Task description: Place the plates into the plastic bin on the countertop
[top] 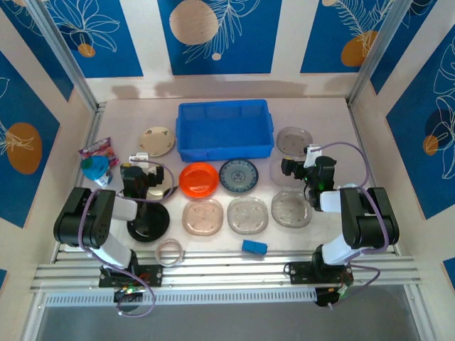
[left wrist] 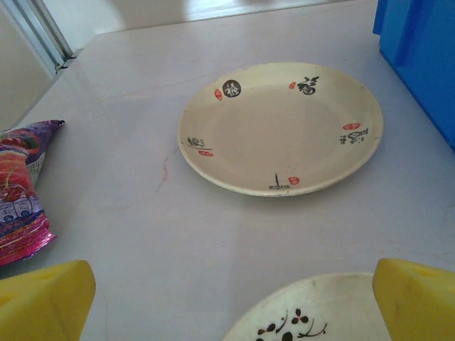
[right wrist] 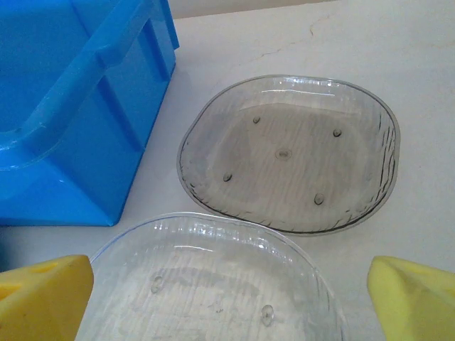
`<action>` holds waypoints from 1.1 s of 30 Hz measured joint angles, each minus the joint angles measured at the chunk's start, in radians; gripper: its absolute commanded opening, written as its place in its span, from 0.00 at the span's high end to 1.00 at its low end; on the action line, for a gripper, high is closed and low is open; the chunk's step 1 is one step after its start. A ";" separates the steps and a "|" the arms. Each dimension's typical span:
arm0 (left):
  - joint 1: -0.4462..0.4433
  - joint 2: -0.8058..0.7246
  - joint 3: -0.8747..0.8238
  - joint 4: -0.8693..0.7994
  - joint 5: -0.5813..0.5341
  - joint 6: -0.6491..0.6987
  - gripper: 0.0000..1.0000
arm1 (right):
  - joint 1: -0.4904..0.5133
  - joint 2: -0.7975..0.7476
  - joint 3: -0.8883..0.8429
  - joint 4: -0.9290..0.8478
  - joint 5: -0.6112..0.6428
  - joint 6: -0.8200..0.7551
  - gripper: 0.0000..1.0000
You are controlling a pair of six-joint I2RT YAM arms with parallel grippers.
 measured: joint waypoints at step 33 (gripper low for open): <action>0.000 -0.054 0.024 -0.094 -0.002 0.000 0.00 | 0.007 -0.013 0.005 -0.031 0.018 0.000 0.01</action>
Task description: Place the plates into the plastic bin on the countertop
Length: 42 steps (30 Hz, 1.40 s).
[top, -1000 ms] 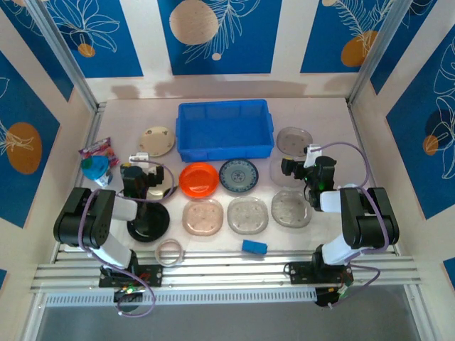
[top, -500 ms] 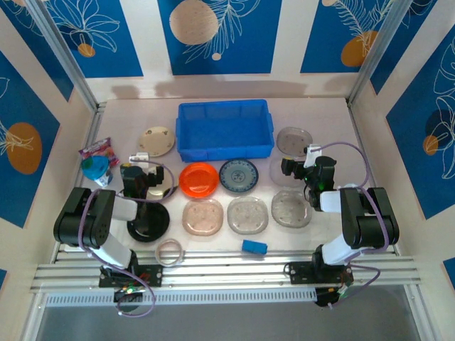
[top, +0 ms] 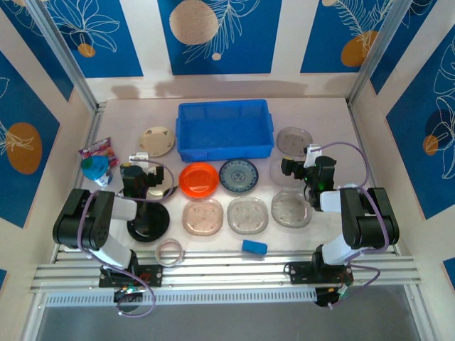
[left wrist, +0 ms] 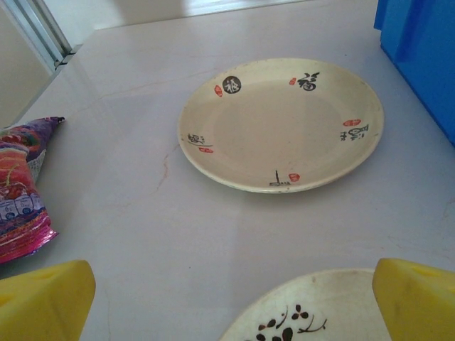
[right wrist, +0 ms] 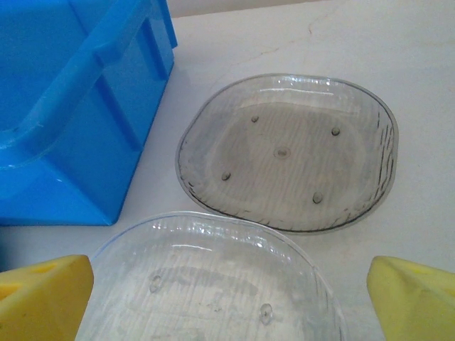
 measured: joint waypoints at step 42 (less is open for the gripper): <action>-0.016 -0.168 0.749 -1.223 0.266 -0.420 0.02 | 0.586 0.068 0.682 -1.022 0.111 0.541 0.11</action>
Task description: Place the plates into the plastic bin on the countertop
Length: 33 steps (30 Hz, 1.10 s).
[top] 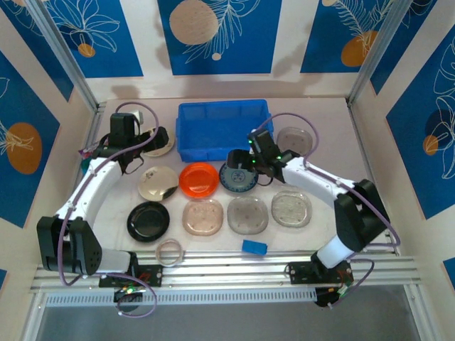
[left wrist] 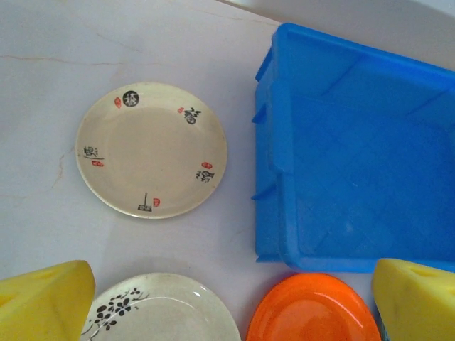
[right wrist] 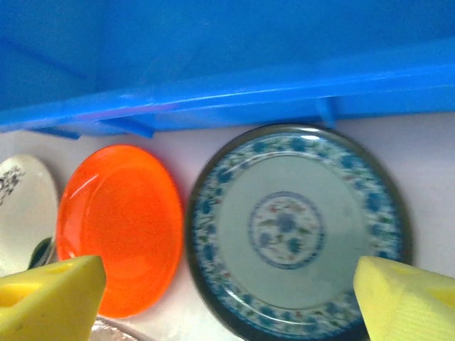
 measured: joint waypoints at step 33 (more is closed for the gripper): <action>0.229 0.393 0.074 0.135 -0.005 -0.116 0.52 | 0.009 0.194 0.325 -0.077 -0.220 -0.057 0.12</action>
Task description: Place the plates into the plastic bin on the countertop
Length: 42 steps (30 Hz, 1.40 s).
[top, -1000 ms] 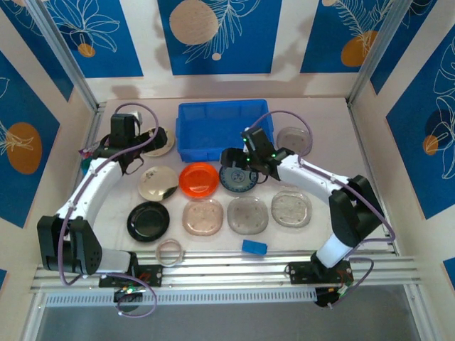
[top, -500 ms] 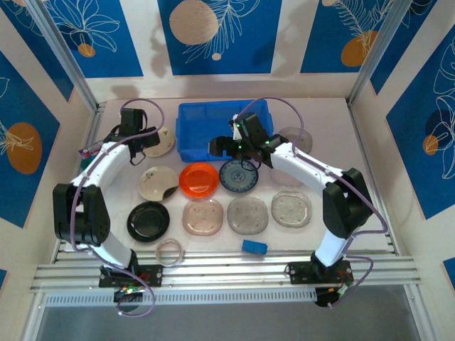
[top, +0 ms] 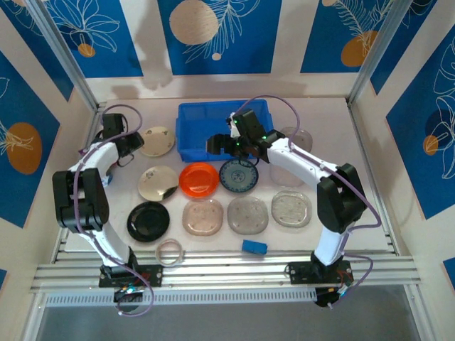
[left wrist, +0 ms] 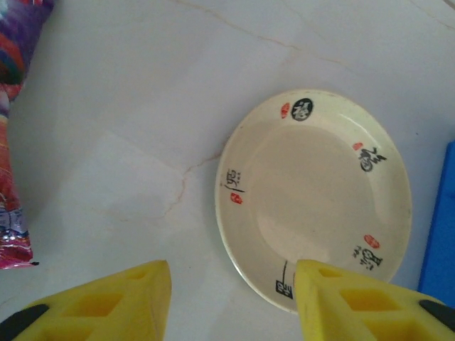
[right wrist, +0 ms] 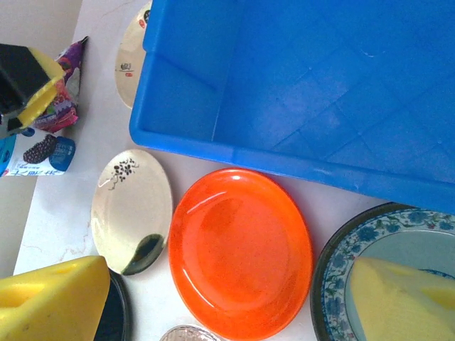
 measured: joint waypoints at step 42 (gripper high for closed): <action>0.030 0.224 -0.038 0.251 0.136 -0.241 0.69 | -0.052 0.074 0.045 -0.040 -0.055 0.035 0.12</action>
